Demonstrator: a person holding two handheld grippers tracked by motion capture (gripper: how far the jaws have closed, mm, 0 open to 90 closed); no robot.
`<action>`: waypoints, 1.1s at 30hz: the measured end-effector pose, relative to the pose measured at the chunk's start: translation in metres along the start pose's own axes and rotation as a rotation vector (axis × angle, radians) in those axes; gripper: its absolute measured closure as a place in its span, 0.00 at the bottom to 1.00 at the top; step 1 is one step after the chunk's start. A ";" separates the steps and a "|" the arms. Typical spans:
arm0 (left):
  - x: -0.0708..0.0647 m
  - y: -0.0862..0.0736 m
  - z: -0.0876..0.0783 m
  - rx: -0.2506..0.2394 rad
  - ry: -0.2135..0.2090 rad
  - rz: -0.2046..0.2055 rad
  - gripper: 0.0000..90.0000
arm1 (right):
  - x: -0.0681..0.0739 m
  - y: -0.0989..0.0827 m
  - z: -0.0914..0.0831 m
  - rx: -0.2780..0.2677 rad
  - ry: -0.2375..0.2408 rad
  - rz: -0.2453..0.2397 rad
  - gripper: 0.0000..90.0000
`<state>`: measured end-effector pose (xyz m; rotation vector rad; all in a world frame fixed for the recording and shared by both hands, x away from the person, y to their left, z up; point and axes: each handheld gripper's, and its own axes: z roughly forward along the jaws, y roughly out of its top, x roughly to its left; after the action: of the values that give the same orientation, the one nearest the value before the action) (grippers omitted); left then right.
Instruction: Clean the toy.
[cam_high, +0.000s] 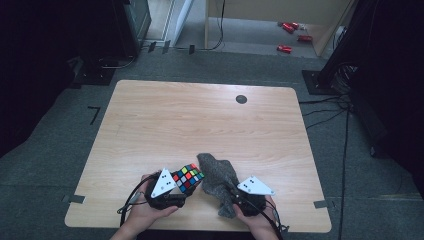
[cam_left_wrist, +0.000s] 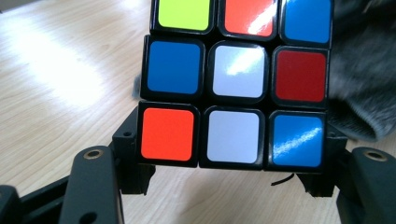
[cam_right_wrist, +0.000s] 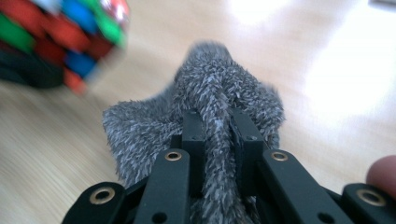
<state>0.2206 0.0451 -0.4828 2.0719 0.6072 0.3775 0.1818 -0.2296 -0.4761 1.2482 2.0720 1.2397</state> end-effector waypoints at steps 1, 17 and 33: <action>-0.002 0.000 0.002 0.007 -0.003 0.009 0.38 | 0.002 0.004 -0.005 -0.039 0.012 0.003 0.89; -0.030 0.007 0.019 0.066 -0.054 0.147 0.38 | 0.032 0.014 -0.018 -0.188 0.166 -0.077 0.89; -0.029 0.009 0.013 0.030 -0.079 0.154 0.38 | 0.019 0.009 -0.008 -0.138 0.182 -0.011 0.89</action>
<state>0.2056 0.0159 -0.4837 2.1578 0.4101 0.3751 0.1705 -0.2153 -0.4629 1.0964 2.0734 1.5130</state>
